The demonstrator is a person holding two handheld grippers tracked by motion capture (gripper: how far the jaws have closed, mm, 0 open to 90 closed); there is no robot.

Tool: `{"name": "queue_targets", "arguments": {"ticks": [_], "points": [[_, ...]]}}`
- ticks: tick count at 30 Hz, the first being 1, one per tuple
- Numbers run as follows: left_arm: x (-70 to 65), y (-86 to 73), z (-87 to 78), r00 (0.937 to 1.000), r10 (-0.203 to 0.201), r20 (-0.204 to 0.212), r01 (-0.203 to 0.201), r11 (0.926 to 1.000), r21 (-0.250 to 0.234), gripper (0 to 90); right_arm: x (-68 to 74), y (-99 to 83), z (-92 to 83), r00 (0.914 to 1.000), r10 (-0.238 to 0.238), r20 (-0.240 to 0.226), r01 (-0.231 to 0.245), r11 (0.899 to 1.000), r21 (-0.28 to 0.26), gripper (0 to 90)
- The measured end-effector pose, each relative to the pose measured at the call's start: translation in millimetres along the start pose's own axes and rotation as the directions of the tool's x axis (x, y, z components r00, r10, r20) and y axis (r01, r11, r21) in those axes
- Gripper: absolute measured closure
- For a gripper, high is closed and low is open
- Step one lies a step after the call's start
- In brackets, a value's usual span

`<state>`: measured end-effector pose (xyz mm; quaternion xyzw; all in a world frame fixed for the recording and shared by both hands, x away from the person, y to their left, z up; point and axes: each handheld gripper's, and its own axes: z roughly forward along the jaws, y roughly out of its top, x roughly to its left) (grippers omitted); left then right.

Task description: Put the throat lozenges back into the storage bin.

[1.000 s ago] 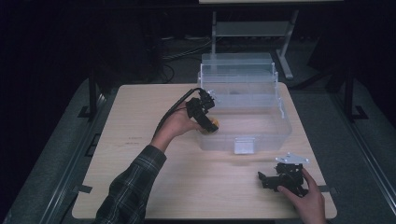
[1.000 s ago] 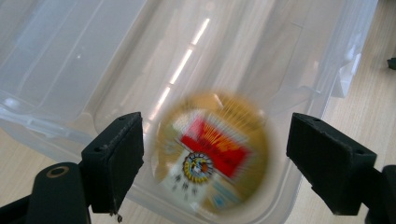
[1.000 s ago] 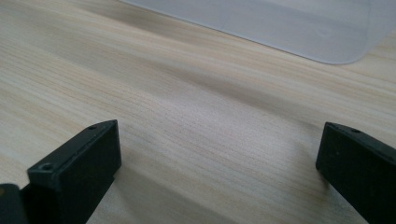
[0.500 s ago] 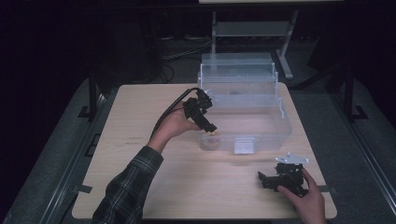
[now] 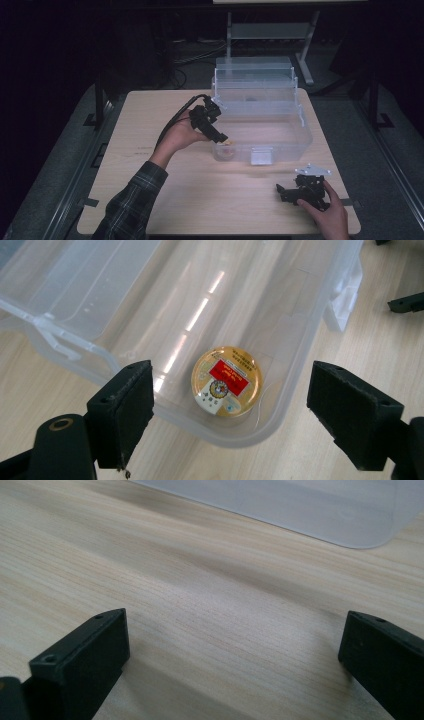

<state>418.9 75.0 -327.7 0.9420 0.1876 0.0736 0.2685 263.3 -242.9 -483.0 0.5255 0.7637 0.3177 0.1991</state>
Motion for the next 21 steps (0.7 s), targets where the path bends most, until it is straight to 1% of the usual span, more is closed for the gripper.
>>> {"name": "queue_targets", "arguments": {"ticks": [2, 5, 6, 8, 9, 10, 15, 18, 20, 21], "points": [[-0.8, -3.5, -3.4, 1.0, -0.006, -0.006, 0.006, 0.9999, -0.012, 18.3, 0.0, 0.0, 0.0, 1.0, 0.0, 0.0, 0.0, 1.0, 0.0, 0.0], [-0.6, -7.4, -7.0, 1.0, -0.006, -0.006, 0.006, 0.9999, -0.013, 18.4, -0.2, 0.0, 0.1, 1.0, -0.003, 0.0, 0.003, 1.0, -0.002, 0.0], [-0.7, -11.9, -10.1, 0.9999, -0.012, -0.007, 0.012, 0.9997, -0.021, 18.4, -0.2, 0.0, 0.2, 1.0, -0.003, 0.0, 0.003, 1.0, -0.002, 0.0], [-0.3, -16.4, -13.0, 0.9999, -0.013, -0.01, 0.013, 0.9997, -0.022, 18.4, 0.0, 0.0, 0.1, 1.0, -0.001, 0.0, 0.001, 1.0, -0.001, 0.0], [-0.3, -16.4, -13.0, 0.9999, -0.013, -0.01, 0.013, 0.9997, -0.022, 18.4, 0.0, 0.0, 0.1, 1.0, -0.001, 0.0, 0.001, 1.0, -0.001, 0.0], [0.2, -21.1, -15.9, 0.9997, -0.021, -0.013, 0.02, 0.9993, -0.03, 18.4, 0.0, 0.0, 0.1, 1.0, 0.0, -0.001, 0.0, 1.0, 0.0, 0.0], [0.7, -31.1, -21.4, 0.9991, -0.037, -0.018, 0.036, 0.9984, -0.044, 18.6, 0.1, 0.0, 0.1, 1.0, 0.002, -0.001, -0.002, 1.0, -0.001, 0.0], [1.2, -35.6, -24.0, 0.9993, -0.032, -0.02, 0.031, 0.9982, -0.052, 18.5, 0.2, 0.0, 0.1, 1.0, 0.002, 0.0, -0.002, 1.0, 0.0, 0.0], [0.3, -41.8, -26.0, 0.999, -0.038, -0.023, 0.037, 0.9977, -0.057, 18.5, 0.0, 0.0, 0.1, 1.0, 0.0, 0.001, 0.0, 1.0, 0.0, 0.0], [0.3, -41.8, -26.0, 0.999, -0.038, -0.023, 0.037, 0.9977, -0.057, 18.5, 0.0, 0.0, 0.1, 1.0, -0.001, 0.001, 0.001, 1.0, 0.0, 0.0]]}}
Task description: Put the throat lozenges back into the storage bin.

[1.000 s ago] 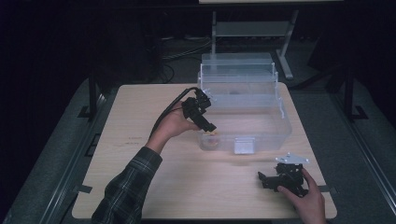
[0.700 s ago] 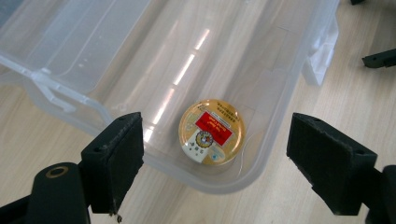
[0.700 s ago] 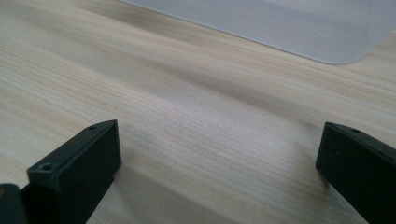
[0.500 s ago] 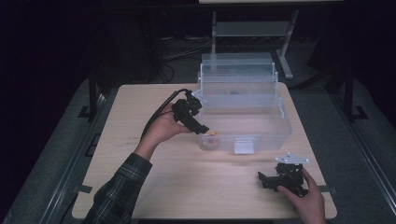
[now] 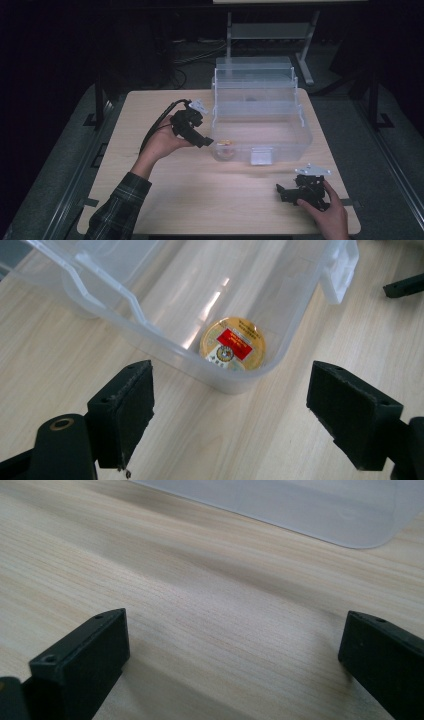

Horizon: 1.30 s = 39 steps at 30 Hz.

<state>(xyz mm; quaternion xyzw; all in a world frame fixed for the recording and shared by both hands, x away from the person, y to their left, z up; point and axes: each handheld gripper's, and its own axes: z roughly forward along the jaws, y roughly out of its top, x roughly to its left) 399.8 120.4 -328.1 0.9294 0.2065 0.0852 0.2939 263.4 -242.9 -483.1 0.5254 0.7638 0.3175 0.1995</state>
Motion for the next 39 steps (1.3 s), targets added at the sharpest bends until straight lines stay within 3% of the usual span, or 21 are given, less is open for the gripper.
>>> {"name": "queue_targets", "arguments": {"ticks": [15, 30, 39], "points": [[-9.4, -40.4, -3.7, 0.9983, -0.05, -0.029, 0.049, 0.9984, -0.026, 17.1, 0.0, 0.0, 0.0, 1.0, 0.0, 0.0, 0.0, 1.0, 0.0, 0.0], [-21.3, -78.5, -3.3, 0.9954, -0.076, -0.058, 0.072, 0.9954, -0.063, 13.3, 0.0, 0.0, -0.1, 1.0, 0.0, 0.001, 0.0, 1.0, 0.0, 0.0], [-31.3, -107.7, -4.2, 0.9908, -0.102, -0.09, 0.091, 0.989, -0.116, 12.7, 0.0, 0.0, 0.0, 1.0, 0.0, 0.0, 0.0, 1.0, 0.0, 0.0]]}}
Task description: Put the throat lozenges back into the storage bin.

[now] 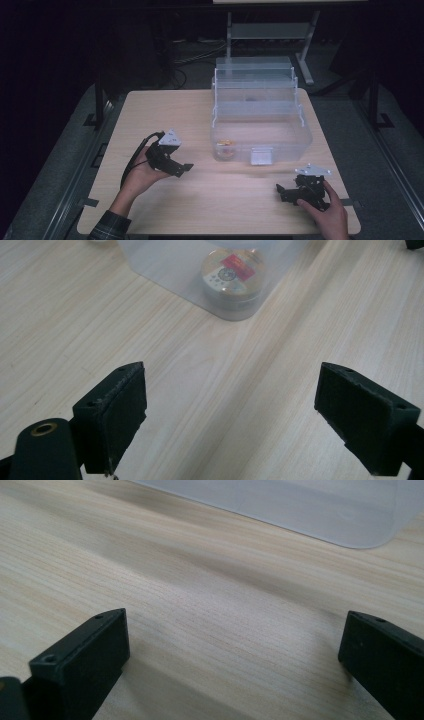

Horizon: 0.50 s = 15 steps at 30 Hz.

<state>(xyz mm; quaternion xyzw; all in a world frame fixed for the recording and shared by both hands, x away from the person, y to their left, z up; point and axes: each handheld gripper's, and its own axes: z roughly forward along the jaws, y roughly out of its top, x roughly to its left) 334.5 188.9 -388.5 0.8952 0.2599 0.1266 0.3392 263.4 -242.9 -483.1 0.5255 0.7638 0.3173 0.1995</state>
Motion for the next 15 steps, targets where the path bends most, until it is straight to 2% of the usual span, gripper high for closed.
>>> {"name": "queue_targets", "arguments": {"ticks": [9, 15], "points": [[-5.4, -21.9, -3.5, 0.9997, -0.016, -0.019, 0.016, 0.9998, -0.01, 12.7, 0.0, 0.0, 0.0, 1.0, 0.0, 0.0, 0.0, 1.0, 0.0, 0.0], [-10.5, -43.8, -5.7, 0.9984, -0.033, -0.045, 0.033, 0.9993, -0.017, 12.6, 0.0, 0.0, 0.0, 1.0, 0.0, 0.0, 0.0, 1.0, 0.0, 0.0]]}}
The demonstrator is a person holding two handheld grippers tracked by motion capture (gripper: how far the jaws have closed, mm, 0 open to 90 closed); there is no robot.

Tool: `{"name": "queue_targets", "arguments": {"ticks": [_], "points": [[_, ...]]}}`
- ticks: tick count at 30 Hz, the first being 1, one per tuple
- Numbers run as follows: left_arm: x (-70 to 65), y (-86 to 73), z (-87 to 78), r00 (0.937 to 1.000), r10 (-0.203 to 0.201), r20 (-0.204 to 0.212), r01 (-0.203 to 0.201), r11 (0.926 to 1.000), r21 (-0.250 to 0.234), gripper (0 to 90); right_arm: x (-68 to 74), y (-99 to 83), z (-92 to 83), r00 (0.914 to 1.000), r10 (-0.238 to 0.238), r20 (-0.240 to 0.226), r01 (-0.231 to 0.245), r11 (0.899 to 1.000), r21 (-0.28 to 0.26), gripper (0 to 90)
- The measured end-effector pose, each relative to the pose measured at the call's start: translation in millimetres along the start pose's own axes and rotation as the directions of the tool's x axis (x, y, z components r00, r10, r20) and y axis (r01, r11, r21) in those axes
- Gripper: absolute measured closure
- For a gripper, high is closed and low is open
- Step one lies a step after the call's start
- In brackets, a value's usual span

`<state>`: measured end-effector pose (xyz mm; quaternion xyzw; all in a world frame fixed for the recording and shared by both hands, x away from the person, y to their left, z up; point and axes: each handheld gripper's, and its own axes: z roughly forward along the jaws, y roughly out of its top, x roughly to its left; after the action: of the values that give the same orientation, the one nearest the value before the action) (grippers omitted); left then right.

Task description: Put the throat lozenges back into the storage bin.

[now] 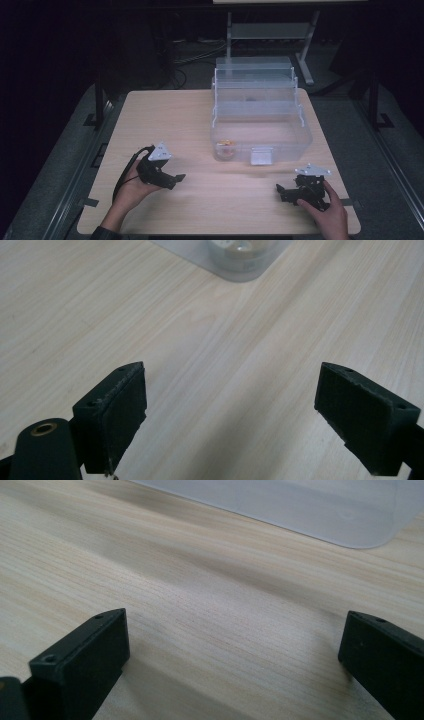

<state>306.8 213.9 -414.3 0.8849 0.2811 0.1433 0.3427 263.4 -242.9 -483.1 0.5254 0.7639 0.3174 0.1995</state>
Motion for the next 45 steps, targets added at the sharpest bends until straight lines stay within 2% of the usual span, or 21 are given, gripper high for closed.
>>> {"name": "queue_targets", "arguments": {"ticks": [4, 14, 20, 24, 31, 39, 45], "points": [[-1.8, -10.6, -2.4, 0.9997, -0.02, -0.01, 0.02, 0.9996, -0.018, 12.5, 0.0, 0.0, 0.0, 1.0, 0.0, 0.0, 0.0, 1.0, 0.0, 0.0], [-7.0, -29.3, -6.1, 0.9989, -0.037, -0.031, 0.035, 0.9984, -0.045, 11.6, 0.1, 0.0, 0.0, 1.0, 0.001, 0.0, -0.001, 1.0, 0.0, 0.0], [-10.6, -43.5, -6.8, 0.998, -0.044, -0.046, 0.042, 0.9983, -0.04, 11.2, 0.0, 0.0, 0.0, 1.0, 0.0, 0.0, 0.0, 1.0, 0.0, 0.0], [-13.0, -56.1, -5.4, 0.9969, -0.052, -0.059, 0.052, 0.9986, -0.011, 11.1, 0.1, 0.0, 0.0, 1.0, 0.001, 0.0, -0.001, 1.0, 0.0, 0.0], [-15.0, -69.0, -4.7, 0.9947, -0.085, -0.058, 0.085, 0.9964, 0.003, 11.1, 0.1, 0.0, 0.0, 1.0, 0.001, 0.0, -0.001, 1.0, 0.0, 0.0], [-18.7, -77.0, -0.3, 0.9951, -0.081, -0.057, 0.083, 0.9962, 0.027, 11.0, 0.1, 0.0, -0.1, 1.0, 0.001, 0.0, -0.001, 1.0, 0.0, 0.0], [-18.2, -82.1, 0.8, 0.9927, -0.115, -0.037, 0.115, 0.9933, -0.011, 10.9, 0.1, -0.1, 0.0, 1.0, 0.001, 0.0, -0.001, 1.0, 0.0, 0.0]]}}
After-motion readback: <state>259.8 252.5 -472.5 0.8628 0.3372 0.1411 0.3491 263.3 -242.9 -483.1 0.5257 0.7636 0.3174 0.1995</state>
